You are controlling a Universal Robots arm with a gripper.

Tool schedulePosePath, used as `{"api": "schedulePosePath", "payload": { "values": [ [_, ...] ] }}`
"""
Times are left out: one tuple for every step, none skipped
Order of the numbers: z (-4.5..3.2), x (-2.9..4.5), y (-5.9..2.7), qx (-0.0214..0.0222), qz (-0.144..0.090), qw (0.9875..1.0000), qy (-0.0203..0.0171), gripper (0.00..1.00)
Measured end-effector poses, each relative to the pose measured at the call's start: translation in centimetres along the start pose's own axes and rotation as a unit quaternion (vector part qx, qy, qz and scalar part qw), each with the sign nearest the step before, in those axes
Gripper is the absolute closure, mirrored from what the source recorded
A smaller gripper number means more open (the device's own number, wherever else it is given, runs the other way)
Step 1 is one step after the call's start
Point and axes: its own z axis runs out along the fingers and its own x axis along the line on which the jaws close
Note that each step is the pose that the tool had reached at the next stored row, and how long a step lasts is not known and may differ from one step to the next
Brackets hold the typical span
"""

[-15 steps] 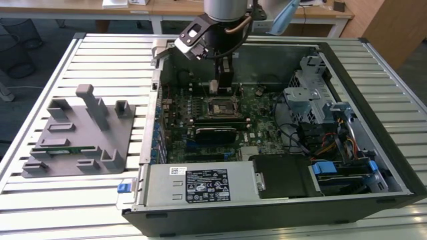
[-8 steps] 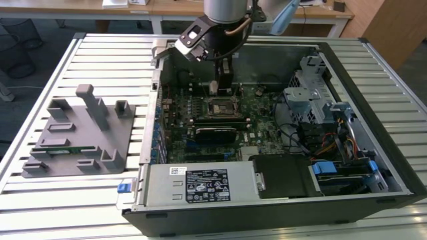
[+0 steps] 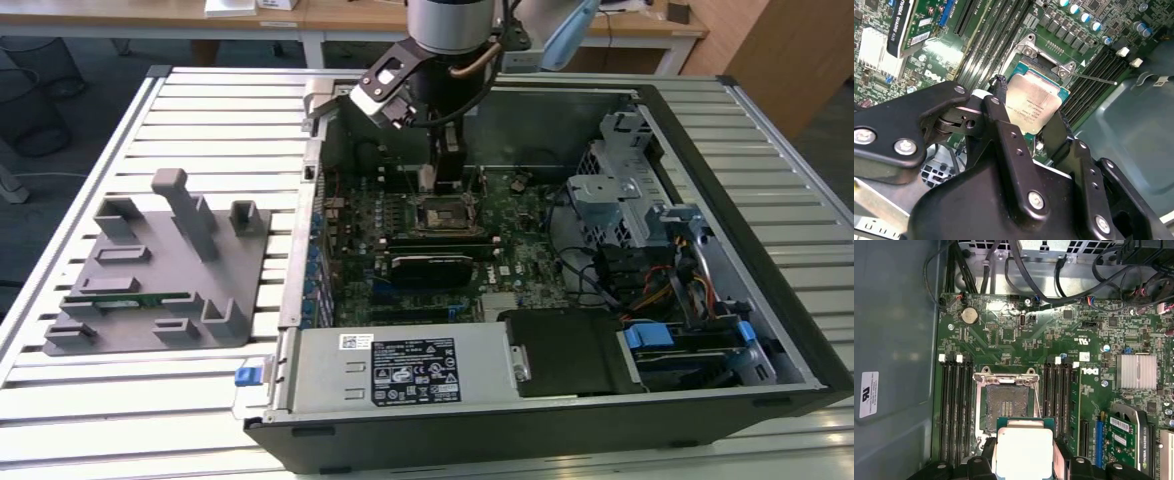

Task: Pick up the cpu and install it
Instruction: 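Place the cpu into insertion slot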

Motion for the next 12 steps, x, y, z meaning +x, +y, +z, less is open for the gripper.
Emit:
{"api": "schedulePosePath", "payload": {
  "values": [
    [0.1, 0.07, 0.0, 0.0, 0.0, 1.0, 0.0, 0.46],
    [0.24, 0.15, 0.01, 0.0, 0.0, 1.0, 0.0, 0.46],
    [0.38, 0.25, 0.03, 0.0, 0.0, 1.0, 0.0, 0.46],
    [0.5, 0.34, 0.08, 0.0, 0.0, 1.0, 0.0, 0.46],
    [0.62, 0.43, 0.15, 0.0, 0.0, 1.0, 0.0, 0.46],
    [0.72, 0.53, 0.24, 0.0, 0.0, 1.0, 0.0, 0.46],
    [0.82, 0.64, 0.35, 0.0, 0.0, 1.0, 0.0, 0.46],
    [0.94, 0.74, 0.43, 0.0, 0.0, 1.0, 0.0, 0.46],
    [1.07, 0.85, 0.49, 0.0, 0.0, 1.0, 0.0, 0.46],
    [1.25, 0.95, 0.54, -0.0001, 0.0, 1.0, 0.0001, 0.46],
    [1.44, 1.02, 0.55, -0.0001, 0.0, 1.0, 0.0001, 0.46],
    [1.61, 1.07, 0.56, 0.0, 0.0, 1.0, 0.0, 0.46]
  ]
}}
